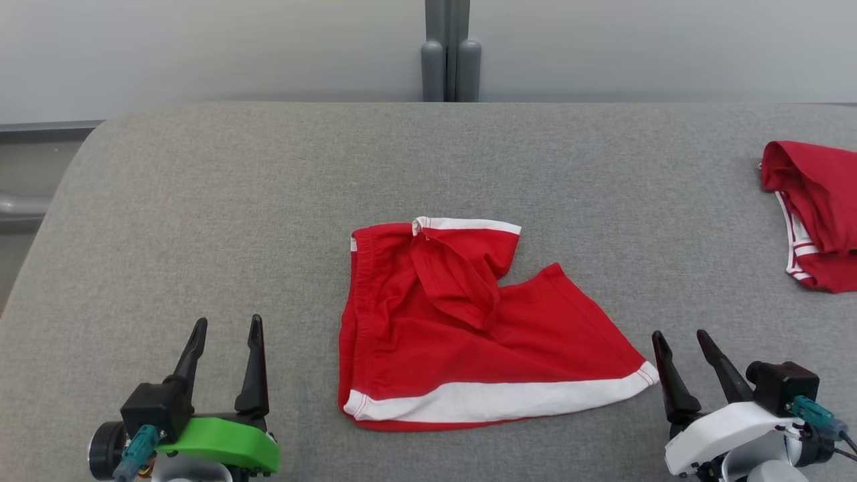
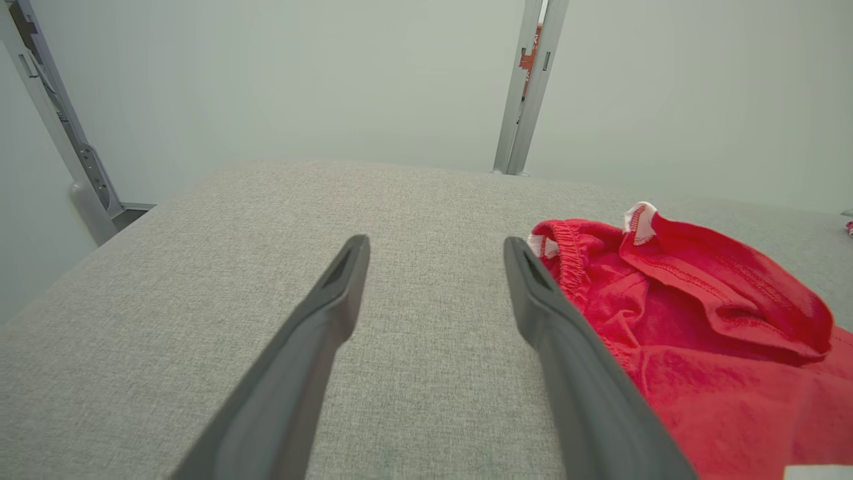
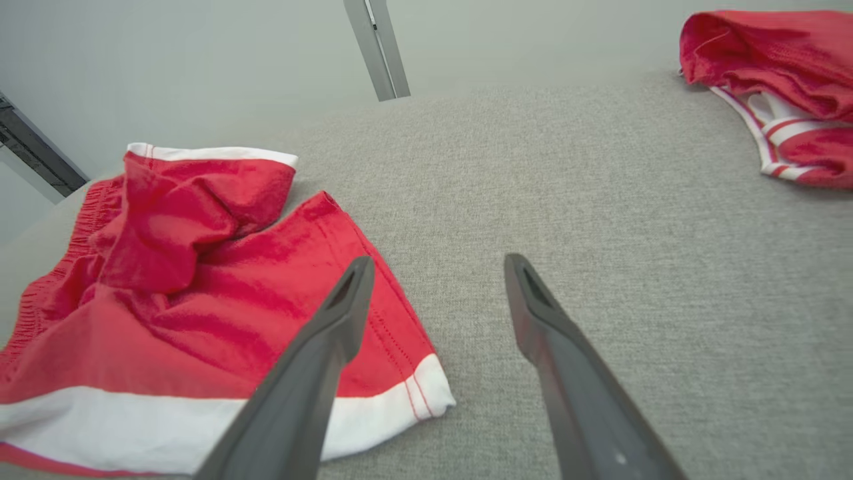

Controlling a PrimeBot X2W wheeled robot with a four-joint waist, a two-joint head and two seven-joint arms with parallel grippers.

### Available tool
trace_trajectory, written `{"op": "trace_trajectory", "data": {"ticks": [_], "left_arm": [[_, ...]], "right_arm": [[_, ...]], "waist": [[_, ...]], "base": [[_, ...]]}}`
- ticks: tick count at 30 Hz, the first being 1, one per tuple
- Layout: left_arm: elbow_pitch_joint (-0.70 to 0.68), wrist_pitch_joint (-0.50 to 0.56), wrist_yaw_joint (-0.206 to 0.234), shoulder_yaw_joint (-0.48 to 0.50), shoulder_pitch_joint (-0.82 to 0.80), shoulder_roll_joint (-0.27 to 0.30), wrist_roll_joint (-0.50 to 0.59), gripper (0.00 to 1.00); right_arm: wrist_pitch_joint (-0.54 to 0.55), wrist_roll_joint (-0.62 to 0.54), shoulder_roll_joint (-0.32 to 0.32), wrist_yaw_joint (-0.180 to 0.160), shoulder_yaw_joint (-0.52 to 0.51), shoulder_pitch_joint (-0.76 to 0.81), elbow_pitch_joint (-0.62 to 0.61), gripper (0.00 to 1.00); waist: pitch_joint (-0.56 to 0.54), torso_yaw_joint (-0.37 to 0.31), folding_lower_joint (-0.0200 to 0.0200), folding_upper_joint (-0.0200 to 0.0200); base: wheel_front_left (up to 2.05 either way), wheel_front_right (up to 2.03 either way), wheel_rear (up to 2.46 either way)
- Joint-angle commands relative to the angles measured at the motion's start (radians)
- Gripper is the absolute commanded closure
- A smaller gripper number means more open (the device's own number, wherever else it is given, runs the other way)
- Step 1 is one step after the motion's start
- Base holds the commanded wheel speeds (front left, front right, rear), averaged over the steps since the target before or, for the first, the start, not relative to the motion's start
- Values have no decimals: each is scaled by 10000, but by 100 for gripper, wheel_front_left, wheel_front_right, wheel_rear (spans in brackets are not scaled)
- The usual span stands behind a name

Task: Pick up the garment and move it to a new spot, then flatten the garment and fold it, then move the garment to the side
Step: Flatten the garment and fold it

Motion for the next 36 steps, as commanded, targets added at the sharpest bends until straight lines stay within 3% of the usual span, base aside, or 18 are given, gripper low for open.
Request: {"op": "trace_trajectory", "data": {"ticks": [1,10,17,36], "left_arm": [[-16,-30,24,91,136,16,54,0],[-100,-30,-10,378,473,18,222,0],[-134,-30,-34,554,643,70,315,0],[-293,-30,-67,701,922,130,564,0]], "right_arm": [[-27,-200,15,-14,-161,241,-244,0],[-28,-1284,389,-14,-1208,1017,-2147,0],[-29,-1765,556,-14,-1400,1598,-3252,0],[-30,-2082,654,-14,-1114,2275,-3942,0]], "waist": [[-133,-158,0,0],[-584,-596,0,0],[-757,-808,0,0],[-965,-784,0,0]], "base": [[0,0,0],[0,0,0],[0,0,0],[0,0,0]]}}
